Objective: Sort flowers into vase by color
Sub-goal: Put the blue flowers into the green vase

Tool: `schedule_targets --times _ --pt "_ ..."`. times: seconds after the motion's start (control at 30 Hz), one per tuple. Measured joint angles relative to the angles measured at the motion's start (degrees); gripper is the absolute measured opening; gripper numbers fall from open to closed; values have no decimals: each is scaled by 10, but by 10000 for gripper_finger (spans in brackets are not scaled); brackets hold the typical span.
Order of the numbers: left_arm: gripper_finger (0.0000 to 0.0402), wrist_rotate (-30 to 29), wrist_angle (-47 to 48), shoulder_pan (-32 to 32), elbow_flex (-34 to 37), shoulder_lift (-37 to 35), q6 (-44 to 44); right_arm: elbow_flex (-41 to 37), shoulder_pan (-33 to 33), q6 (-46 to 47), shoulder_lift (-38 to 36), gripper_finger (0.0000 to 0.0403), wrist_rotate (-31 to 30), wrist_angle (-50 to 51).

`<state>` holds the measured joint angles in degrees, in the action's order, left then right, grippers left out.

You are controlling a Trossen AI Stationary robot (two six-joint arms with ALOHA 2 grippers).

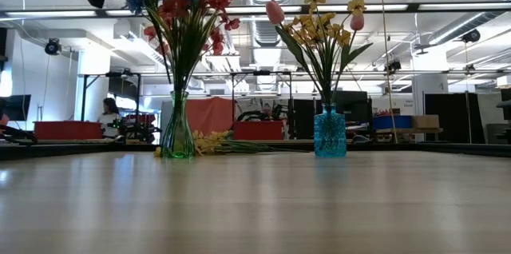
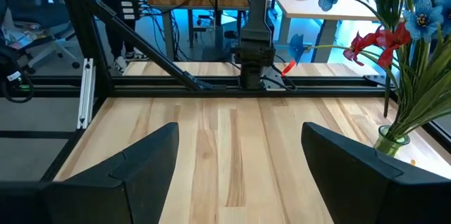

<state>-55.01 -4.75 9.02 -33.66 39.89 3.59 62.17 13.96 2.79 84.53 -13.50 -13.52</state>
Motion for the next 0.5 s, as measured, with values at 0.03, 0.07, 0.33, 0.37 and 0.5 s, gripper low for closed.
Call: schedule_targets --times 0.03,0.07,0.33,0.37,0.5 --pt "0 0 -11 -4 6 4 0 0 0 0 0 292 0 0" --pt "0 0 -24 -8 11 9 -1 0 0 0 0 292 0 0" --pt "0 1 -52 -18 19 29 1 0 0 0 0 292 1 0" --pt "0 1 -53 -18 19 31 2 0 0 0 0 292 1 0" --pt "0 1 -55 -20 20 47 10 0 0 0 0 292 2 0"
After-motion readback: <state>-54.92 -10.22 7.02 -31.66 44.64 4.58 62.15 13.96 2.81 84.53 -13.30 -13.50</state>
